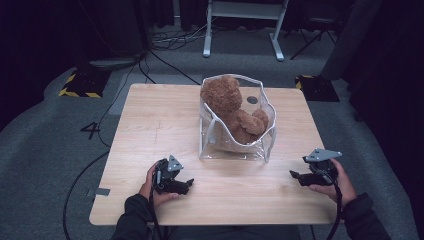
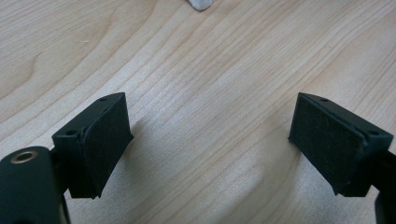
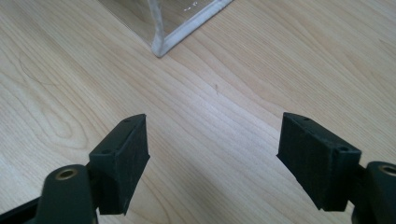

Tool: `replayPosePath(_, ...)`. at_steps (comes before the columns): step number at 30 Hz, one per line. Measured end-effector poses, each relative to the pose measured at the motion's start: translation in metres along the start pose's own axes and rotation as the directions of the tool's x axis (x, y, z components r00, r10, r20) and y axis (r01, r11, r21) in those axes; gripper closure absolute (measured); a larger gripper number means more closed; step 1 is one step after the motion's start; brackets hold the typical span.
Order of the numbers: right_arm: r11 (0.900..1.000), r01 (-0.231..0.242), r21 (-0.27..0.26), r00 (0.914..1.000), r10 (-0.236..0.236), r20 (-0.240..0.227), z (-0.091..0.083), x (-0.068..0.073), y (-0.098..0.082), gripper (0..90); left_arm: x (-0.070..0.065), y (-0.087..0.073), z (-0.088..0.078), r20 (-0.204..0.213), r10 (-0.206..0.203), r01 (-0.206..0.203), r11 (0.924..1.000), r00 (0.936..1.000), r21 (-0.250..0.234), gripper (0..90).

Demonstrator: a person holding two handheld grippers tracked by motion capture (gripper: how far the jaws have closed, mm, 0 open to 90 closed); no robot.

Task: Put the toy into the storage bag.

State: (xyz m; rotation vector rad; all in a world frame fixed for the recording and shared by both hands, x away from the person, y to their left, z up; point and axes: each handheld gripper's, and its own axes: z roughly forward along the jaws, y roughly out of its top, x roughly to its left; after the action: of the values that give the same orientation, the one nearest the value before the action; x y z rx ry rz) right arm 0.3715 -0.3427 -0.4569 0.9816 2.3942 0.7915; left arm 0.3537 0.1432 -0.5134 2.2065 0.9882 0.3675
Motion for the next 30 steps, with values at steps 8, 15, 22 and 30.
replayPosePath(8,1.000,0.001,-0.002,1.0000,-0.001,-0.006,-0.003,-0.003,-0.014,24.4,0.000,0.000,0.000,0.000,-0.001,0.001,1.0000,1.0000,0.000,12.7)
replayPosePath(15,1.000,0.000,-0.008,0.9998,0.000,-0.021,-0.006,-0.004,-0.028,24.5,0.000,0.000,0.000,0.000,-0.001,0.001,1.0000,1.0000,0.000,12.7)
replayPosePath(22,1.000,-0.008,-0.021,0.9996,0.008,-0.029,-0.008,-0.006,-0.042,24.7,0.000,0.000,0.000,-0.001,-0.001,0.001,1.0000,1.0000,0.002,12.7)
replayPosePath(30,0.999,-0.040,-0.034,0.9986,0.039,-0.037,-0.009,-0.010,-0.058,24.8,0.000,0.000,0.000,-0.001,-0.002,0.002,1.0000,1.0000,-0.001,12.7)
